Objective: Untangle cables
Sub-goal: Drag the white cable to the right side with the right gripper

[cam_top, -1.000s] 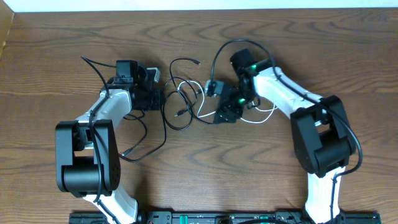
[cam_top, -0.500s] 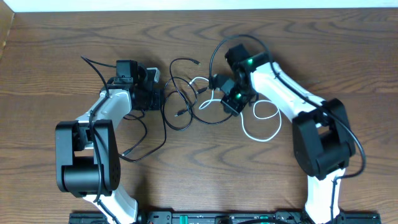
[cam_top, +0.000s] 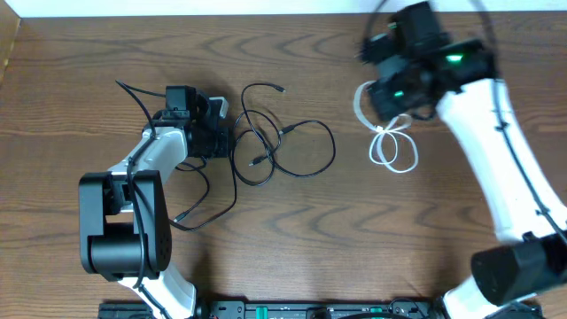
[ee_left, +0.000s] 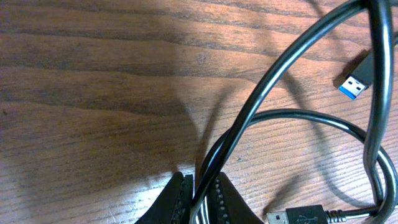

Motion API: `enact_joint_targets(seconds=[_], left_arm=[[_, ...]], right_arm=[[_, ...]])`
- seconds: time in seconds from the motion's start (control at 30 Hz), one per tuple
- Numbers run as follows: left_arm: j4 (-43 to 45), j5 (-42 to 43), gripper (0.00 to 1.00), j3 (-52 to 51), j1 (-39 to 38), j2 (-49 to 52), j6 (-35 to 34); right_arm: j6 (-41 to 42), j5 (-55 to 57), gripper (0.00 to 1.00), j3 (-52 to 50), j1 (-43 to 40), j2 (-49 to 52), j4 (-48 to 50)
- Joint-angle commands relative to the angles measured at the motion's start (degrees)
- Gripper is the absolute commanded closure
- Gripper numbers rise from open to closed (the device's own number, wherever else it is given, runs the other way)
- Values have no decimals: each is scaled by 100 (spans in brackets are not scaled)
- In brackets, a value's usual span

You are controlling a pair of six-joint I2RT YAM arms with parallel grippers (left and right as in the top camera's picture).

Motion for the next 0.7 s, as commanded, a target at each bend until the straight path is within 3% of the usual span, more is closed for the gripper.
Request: enact_joint_targets(seconds=[0.0, 0.3, 0.67], left_arm=[[-28, 96, 86, -76, -15, -138, -31], [17, 68, 86, -76, -201, -138, 133], [37, 94, 86, -76, -632, -138, -55]], right_arm=[[710, 293, 99, 79, -570, -269, -125], [1113, 297, 99, 79, -2446, -953, -754], [2068, 787, 99, 175, -4830, -1049, -977]])
